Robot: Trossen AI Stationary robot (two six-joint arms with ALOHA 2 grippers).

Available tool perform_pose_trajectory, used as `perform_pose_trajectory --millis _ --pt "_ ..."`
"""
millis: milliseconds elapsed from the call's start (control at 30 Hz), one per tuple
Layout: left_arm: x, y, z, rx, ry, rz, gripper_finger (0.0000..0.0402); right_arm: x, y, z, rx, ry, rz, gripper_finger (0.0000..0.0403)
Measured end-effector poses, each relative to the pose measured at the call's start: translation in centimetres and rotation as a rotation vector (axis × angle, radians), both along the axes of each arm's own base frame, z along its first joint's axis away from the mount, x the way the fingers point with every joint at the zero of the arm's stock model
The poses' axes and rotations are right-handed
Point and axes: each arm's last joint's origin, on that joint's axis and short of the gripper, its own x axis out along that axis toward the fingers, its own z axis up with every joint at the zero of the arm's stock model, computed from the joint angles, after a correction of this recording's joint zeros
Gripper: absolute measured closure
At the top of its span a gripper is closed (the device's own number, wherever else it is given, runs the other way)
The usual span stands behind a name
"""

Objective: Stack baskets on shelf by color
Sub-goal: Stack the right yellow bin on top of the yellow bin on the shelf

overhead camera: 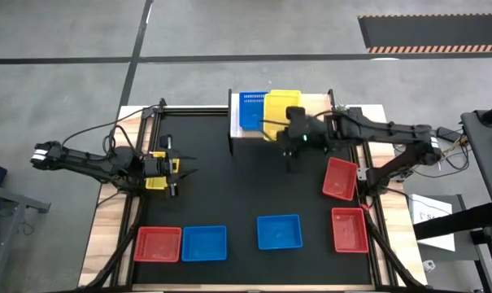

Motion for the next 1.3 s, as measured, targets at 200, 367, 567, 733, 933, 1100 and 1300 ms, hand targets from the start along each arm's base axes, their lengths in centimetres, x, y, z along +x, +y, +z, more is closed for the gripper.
perform_pose_trajectory --millis 200,367,567,733,933,1100,1300 --pt "0.0 0.0 0.0 0.0 -0.002 0.0 0.0272 -1.0 -5.4 -0.1 0.114 0.001 0.007 0.0394" --pt "0.0 0.0 0.0 0.007 -0.003 0.002 0.0272 -1.9 -9.3 -0.6 0.19 -0.012 0.015 0.0394" --pt "0.0 0.0 0.0 0.007 -0.005 0.002 0.0272 -1.9 -12.2 -1.9 0.198 0.026 -0.003 0.0394" --pt "0.0 0.0 0.0 0.007 -0.004 0.002 0.0272 -1.6 -13.2 -2.9 0.204 0.06 -0.014 0.0394" --pt "0.0 0.0 0.0 0.007 -0.004 0.002 0.0272 -1.2 -13.7 -3.9 0.224 0.103 -0.018 0.0394" --pt "0.0 0.0 0.0 0.007 -0.004 0.002 0.0272 -0.9 -13.9 -4.5 0.235 0.126 -0.017 0.0394" --pt "0.0 0.0 0.0 0.007 -0.004 0.002 0.0272 -0.8 -13.9 -4.8 0.227 0.147 0.002 0.0394"
